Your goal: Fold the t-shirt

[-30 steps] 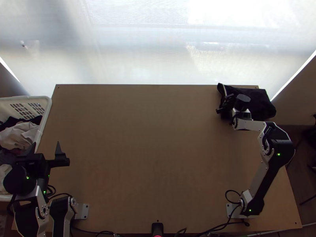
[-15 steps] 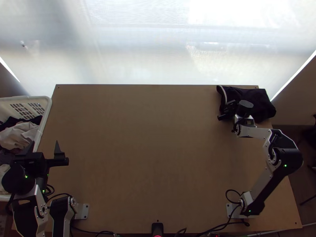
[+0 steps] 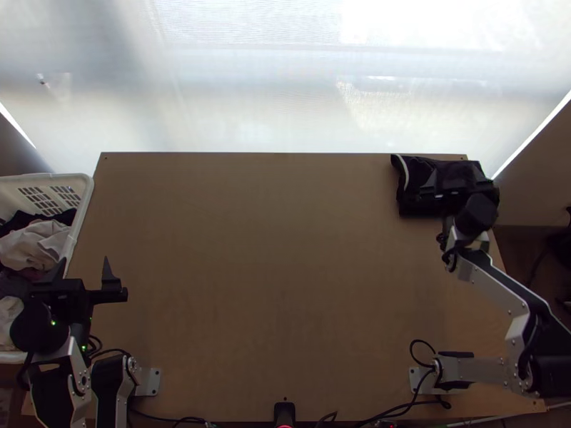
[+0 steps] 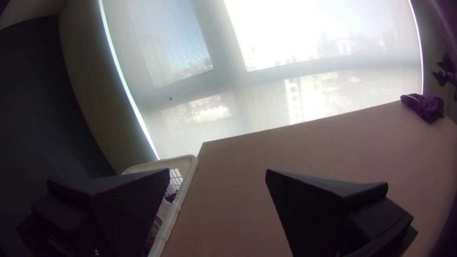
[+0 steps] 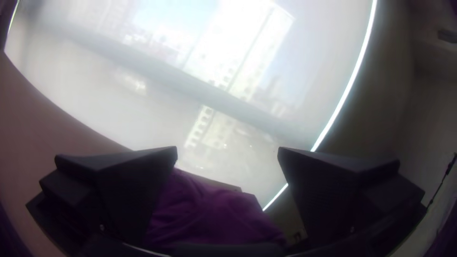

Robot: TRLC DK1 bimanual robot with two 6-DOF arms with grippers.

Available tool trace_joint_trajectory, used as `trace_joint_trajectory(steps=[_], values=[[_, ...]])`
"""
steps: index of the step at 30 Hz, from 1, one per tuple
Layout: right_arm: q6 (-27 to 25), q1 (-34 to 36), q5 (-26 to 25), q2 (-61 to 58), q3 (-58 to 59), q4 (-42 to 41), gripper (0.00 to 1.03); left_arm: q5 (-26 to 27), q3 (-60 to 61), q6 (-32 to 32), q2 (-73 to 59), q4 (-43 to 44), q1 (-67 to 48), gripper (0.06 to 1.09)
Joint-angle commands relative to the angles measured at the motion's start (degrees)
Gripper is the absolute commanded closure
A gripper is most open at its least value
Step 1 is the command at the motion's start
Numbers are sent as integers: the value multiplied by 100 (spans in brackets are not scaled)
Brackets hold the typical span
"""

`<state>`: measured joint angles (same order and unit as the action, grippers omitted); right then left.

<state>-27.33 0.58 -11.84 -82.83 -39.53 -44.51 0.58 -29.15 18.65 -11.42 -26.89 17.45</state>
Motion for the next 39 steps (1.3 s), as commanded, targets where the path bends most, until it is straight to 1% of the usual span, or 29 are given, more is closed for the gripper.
trace_joint_trajectory(steps=[1,5,8,11,12,14,15,18,20,21,22,23,24,32,34,35,39], values=[[35,-40,-794,821,1219,-1218,4,12,462,-2,571,-9,-58,11],[158,-40,-794,970,1615,-1262,5,65,506,7,782,-35,-75,11],[184,-102,-785,997,1782,-1262,5,100,656,103,790,132,-365,11],[184,-304,-785,856,1940,-1262,5,91,937,174,764,606,-1025,11],[184,-401,-785,794,2002,-1262,5,91,1060,297,729,800,-1209,11],[167,-638,-794,663,2142,-1253,5,91,1341,543,676,1222,-1403,11],[158,-743,-794,645,2221,-1262,5,100,1429,569,659,1354,-1420,11],[-71,-1104,-794,750,2415,-1253,5,100,1658,587,720,1433,-1517,11],[-387,-1385,-794,750,2529,-1253,5,100,1842,578,931,1450,-1596,11],[-431,-1438,-820,803,2591,-1253,5,100,1913,560,1054,1450,-1640,11],[-422,-1429,-882,909,2626,-1253,5,100,1965,543,1142,1441,-1657,11],[-299,-1420,-1014,1040,2652,-1253,5,100,2018,543,1142,1441,-1657,11],[-246,-1394,-1031,1172,2705,-1253,5,100,2053,543,1142,1450,-1657,11],[-317,-1411,-1040,2042,3162,-1227,5,109,2150,499,1054,1591,-1684,11],[-308,-1394,-1040,2543,3355,-1209,5,100,2299,525,1142,1600,-1710,11],[-255,-1367,-1049,2860,3390,-1077,5,109,2352,516,1142,1600,-1728,11],[-141,-1130,-1093,4002,3399,-137,5,100,2422,508,1142,1591,-1842,11]])
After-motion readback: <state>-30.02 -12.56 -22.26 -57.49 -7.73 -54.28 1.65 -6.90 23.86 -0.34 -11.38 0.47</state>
